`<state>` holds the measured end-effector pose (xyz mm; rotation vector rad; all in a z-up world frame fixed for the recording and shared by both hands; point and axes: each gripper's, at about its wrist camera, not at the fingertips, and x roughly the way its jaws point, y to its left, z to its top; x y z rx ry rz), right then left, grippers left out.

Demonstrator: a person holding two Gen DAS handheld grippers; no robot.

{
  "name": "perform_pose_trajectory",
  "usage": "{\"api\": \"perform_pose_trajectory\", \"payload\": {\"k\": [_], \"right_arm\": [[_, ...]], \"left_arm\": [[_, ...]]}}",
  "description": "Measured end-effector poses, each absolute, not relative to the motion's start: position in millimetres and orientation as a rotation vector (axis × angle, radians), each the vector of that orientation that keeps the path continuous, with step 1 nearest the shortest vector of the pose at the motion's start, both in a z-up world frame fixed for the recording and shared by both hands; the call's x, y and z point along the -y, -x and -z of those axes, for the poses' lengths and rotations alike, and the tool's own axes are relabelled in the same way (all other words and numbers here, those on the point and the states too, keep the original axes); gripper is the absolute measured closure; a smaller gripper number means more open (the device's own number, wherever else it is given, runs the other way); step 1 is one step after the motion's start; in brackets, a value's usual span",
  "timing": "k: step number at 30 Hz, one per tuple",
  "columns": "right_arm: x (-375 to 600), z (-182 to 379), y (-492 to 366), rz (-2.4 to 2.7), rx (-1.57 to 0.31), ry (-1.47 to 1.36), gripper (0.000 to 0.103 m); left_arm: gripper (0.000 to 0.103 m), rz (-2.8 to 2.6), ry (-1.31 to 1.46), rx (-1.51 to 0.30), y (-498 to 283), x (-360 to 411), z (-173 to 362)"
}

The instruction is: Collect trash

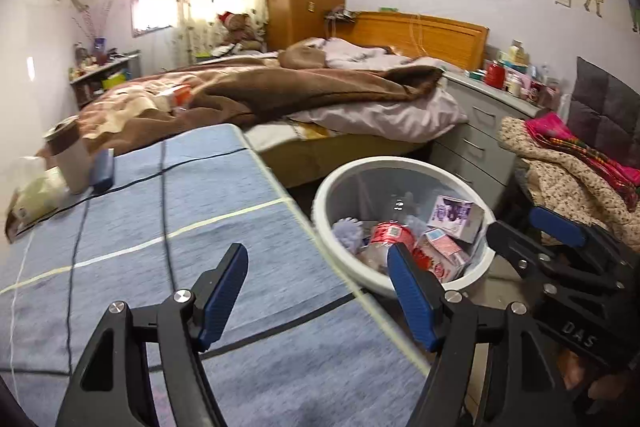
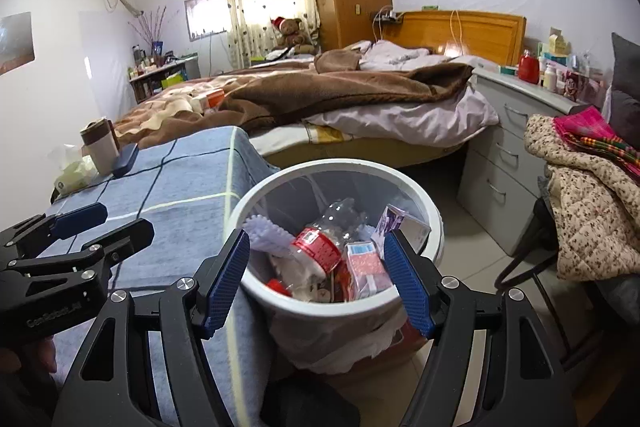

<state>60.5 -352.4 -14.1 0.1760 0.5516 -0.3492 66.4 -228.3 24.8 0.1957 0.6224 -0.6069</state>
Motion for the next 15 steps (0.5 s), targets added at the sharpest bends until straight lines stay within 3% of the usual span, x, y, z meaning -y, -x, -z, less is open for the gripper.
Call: {"api": "perform_pose_trajectory", "payload": {"k": [7,15], "right_arm": [[331,13,-45,0.352,-0.503,-0.156,0.032],[312,17,-38,0.346,-0.488,-0.148,0.032]], "left_arm": [[0.029,0.551,-0.181,-0.569,-48,202,-27],[0.020,0.507,-0.136,-0.503,-28,172,-30]]}}
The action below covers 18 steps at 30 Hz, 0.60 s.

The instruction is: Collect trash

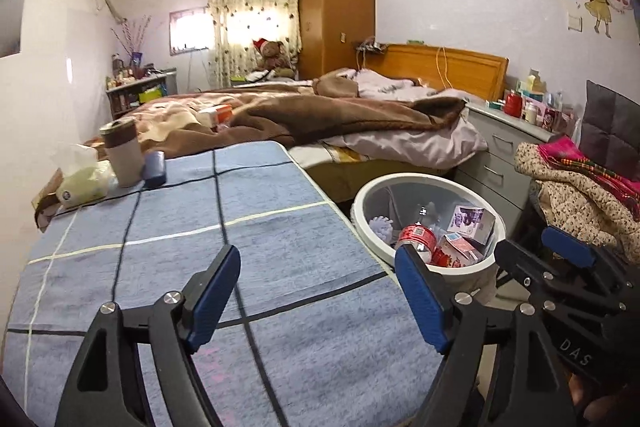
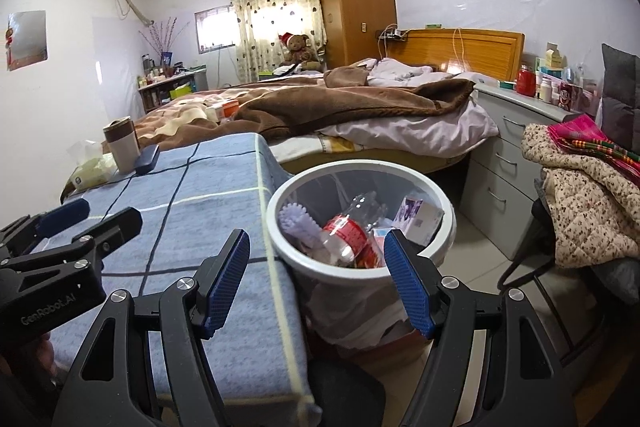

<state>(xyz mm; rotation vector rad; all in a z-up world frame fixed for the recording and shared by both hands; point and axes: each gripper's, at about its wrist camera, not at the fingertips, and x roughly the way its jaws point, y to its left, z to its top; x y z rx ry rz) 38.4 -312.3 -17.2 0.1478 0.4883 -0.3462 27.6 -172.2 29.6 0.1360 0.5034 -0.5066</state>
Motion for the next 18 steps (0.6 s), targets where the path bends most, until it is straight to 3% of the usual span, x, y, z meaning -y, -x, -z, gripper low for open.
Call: {"api": "perform_pose_trajectory", "payload": {"k": [18], "right_arm": [[288,24,-19,0.386,-0.440,-0.139,0.032]], "left_arm": [[0.018,0.416,-0.139,-0.511,-11,146,-17]]}}
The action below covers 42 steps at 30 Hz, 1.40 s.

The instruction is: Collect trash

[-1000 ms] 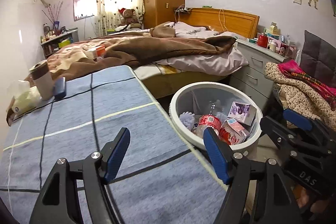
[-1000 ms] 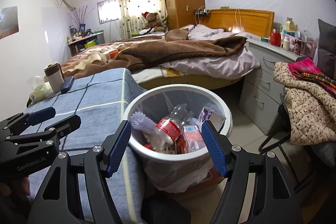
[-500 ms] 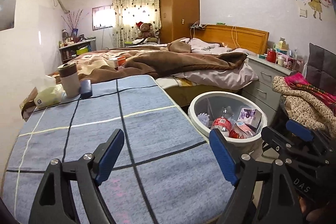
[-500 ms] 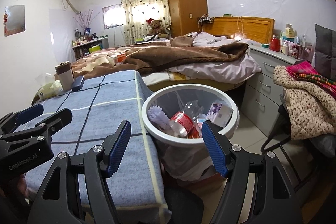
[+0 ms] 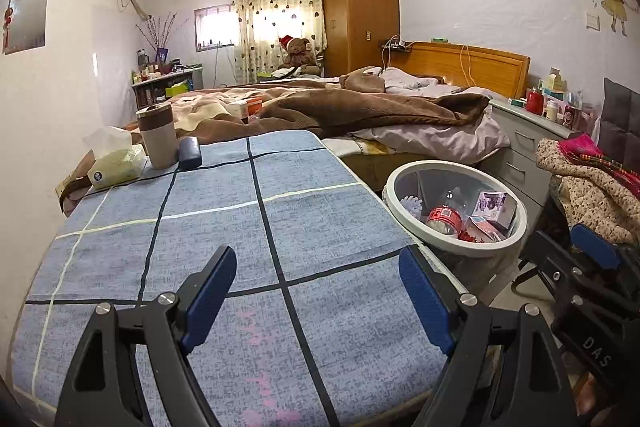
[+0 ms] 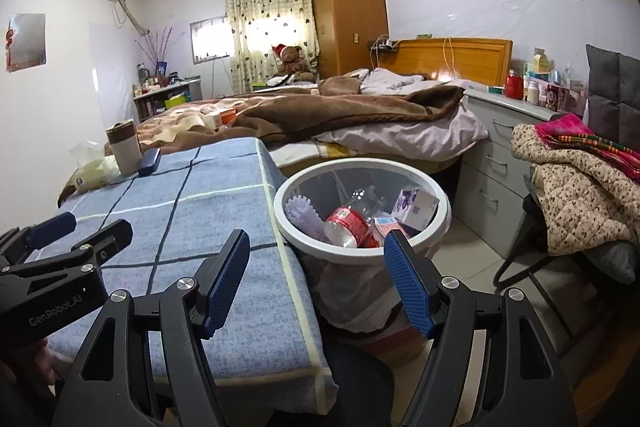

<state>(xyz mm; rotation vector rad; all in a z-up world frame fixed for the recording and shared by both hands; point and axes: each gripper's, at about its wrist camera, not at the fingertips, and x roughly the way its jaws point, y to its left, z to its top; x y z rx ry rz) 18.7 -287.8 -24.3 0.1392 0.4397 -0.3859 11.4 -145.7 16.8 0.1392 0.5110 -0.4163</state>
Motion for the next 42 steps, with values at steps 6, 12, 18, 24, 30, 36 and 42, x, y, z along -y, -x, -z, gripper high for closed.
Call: {"api": "perform_pose_trajectory", "payload": {"k": [6,12,18,24,30,36,42], "right_arm": [[288.2,25.6,-19.1,0.389,-0.445,-0.144,0.032],[286.8,25.6,-18.1,0.390,-0.442,-0.146,0.032],[287.8,25.3,-18.1,0.390,-0.443,-0.150,0.032],[288.0,25.3,-18.2,0.391,-0.445,-0.150,0.032],[289.0,25.7,-18.0,0.391,-0.447,-0.152,0.032],[288.9,25.5,-18.0,0.390,-0.447,-0.153,0.032],[288.4,25.5,-18.4,0.391,-0.448,-0.153,0.032]], "left_arm": [[0.018,0.408,-0.142,-0.515,-11.0,145.3,-15.5],[0.018,0.405,-0.145,-0.501,-8.7,144.7,-18.6],[0.018,0.408,-0.147,-0.503,-9.7,146.1,-18.8],[0.018,0.406,-0.146,-0.502,-10.7,146.8,-18.8],[0.018,0.405,-0.145,-0.504,-8.5,145.3,-18.6],[0.018,0.408,-0.145,-0.505,-8.0,145.3,-19.1],[0.018,0.411,-0.147,-0.504,-8.2,146.0,-20.3]]}}
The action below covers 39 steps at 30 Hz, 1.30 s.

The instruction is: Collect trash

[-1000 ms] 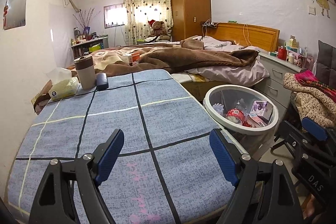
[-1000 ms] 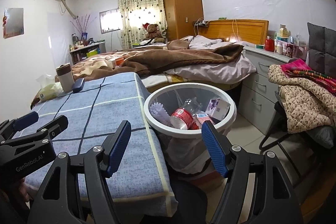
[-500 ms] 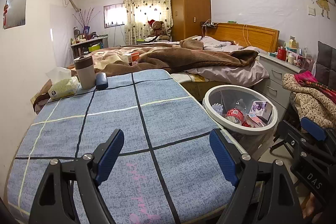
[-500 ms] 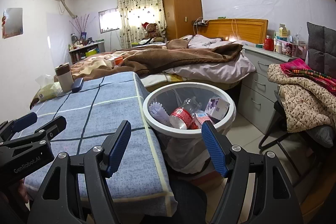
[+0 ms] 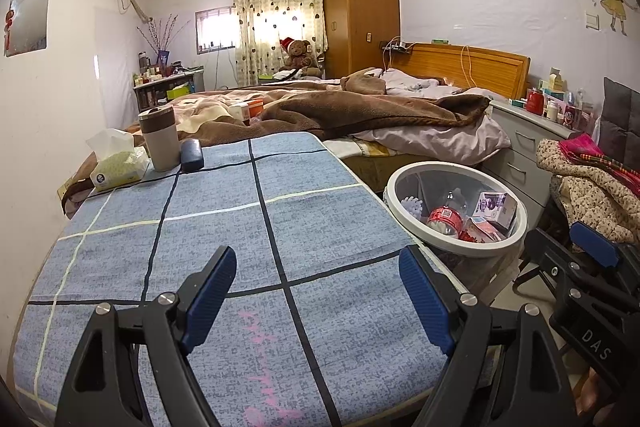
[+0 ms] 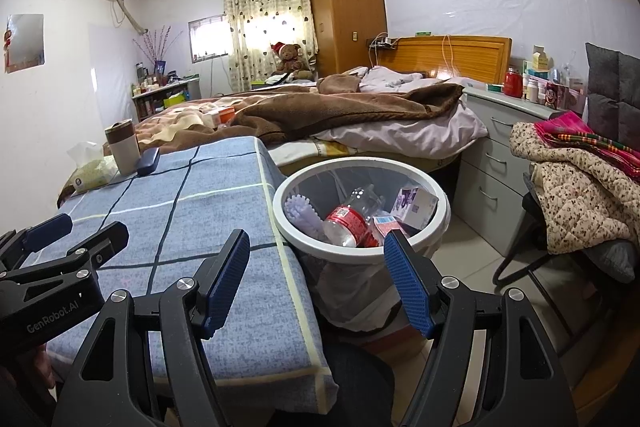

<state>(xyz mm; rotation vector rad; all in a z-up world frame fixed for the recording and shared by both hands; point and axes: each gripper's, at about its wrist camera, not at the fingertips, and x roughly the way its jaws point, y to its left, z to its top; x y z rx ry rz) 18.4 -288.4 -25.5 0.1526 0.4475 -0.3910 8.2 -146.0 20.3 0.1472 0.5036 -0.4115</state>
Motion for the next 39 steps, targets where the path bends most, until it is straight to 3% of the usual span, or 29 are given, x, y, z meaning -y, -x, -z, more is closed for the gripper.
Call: {"api": "perform_pose_trajectory", "payload": {"k": [39], "right_arm": [[287.3,25.3,-19.0,0.390,-0.449,-0.150,0.032]], "left_arm": [[0.018,0.406,-0.135,-0.510,-7.9,143.0,-19.1]]}}
